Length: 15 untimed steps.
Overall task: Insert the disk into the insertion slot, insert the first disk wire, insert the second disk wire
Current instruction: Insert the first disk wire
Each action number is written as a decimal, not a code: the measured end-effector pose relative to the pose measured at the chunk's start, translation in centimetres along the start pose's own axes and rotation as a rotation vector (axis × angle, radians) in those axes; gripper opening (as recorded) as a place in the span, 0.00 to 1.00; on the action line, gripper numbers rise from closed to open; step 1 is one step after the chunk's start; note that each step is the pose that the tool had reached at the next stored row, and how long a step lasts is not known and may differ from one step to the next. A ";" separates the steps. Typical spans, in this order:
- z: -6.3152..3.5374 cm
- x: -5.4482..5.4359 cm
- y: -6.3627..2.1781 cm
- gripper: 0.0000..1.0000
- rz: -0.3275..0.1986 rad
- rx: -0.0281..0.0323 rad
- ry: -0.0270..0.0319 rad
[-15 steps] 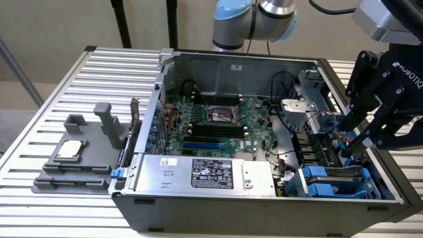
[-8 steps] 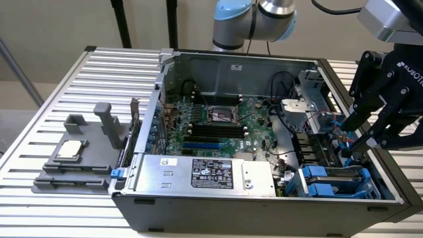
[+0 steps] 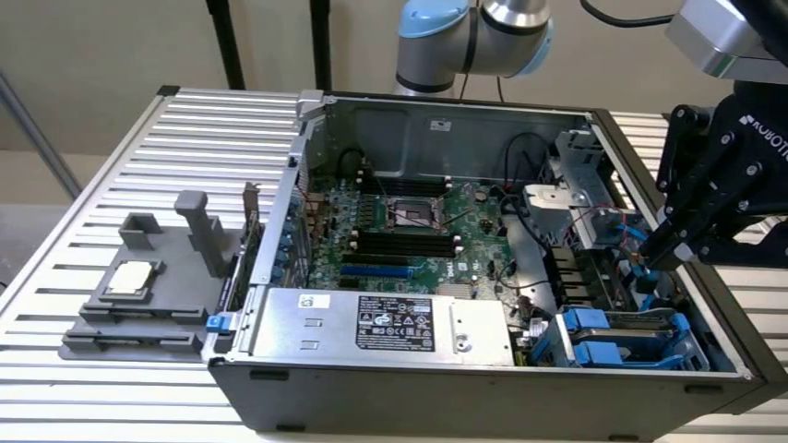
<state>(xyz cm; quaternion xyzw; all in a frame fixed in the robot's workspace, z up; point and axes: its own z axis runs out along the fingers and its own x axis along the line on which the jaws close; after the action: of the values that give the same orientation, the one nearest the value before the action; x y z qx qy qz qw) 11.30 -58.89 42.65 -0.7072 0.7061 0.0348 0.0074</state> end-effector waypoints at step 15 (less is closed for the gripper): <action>0.08 -0.2 -0.86 0.19 0.000 -0.0005 0.0002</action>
<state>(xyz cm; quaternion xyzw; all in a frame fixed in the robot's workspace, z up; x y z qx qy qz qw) 12.16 -58.73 42.54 -0.7072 0.7061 0.0349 0.0072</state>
